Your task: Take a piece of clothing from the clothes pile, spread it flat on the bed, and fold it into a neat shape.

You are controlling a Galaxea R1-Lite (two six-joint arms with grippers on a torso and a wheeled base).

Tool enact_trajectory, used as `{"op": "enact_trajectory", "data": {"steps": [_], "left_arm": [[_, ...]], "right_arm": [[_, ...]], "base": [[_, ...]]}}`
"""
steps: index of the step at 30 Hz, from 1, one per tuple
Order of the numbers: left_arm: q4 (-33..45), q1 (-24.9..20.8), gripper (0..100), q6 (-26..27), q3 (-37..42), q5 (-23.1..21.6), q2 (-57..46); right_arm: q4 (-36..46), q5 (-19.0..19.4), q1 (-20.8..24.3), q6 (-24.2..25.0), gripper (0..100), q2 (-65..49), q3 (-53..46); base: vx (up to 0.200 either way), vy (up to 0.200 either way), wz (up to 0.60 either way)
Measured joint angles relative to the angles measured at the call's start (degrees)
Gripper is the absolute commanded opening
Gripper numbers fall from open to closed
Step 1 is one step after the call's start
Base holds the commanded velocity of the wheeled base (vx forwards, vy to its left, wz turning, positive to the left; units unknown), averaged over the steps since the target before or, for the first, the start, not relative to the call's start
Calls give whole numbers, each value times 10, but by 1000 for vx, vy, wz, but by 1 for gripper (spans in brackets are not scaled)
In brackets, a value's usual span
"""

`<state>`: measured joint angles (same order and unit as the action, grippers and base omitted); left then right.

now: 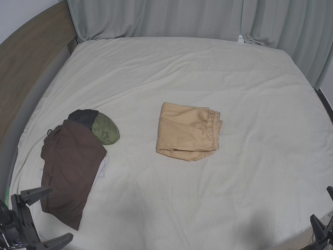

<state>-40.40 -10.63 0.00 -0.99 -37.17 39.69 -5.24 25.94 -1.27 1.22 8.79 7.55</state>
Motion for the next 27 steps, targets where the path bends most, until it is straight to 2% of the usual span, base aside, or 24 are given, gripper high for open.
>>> {"op": "enact_trajectory", "data": {"steps": [2,7,9,11,13,15,27], "left_arm": [[56,11,100,-5,0,2,-52],[196,40,100,-20,0,4,-187],[246,55,100,-26,0,5,-238],[304,72,100,-26,0,13,-289],[339,83,100,-25,0,34,-320],[360,91,100,-25,0,72,-342],[390,108,100,-17,0,357,-387]], "right_arm": [[6,-40,1,-3,100,-17,-15],[15,-172,6,-8,100,-49,-45],[24,-211,7,-9,100,-58,-53],[36,-235,9,-9,100,-66,-59],[42,-246,10,-10,100,-71,-62],[47,-252,11,-10,100,-74,-64],[55,-262,13,-10,100,-82,-65]], "base": [[0,0,0],[0,0,0],[0,0,0],[0,0,0],[0,0,0],[0,0,0],[0,0,0]]}}
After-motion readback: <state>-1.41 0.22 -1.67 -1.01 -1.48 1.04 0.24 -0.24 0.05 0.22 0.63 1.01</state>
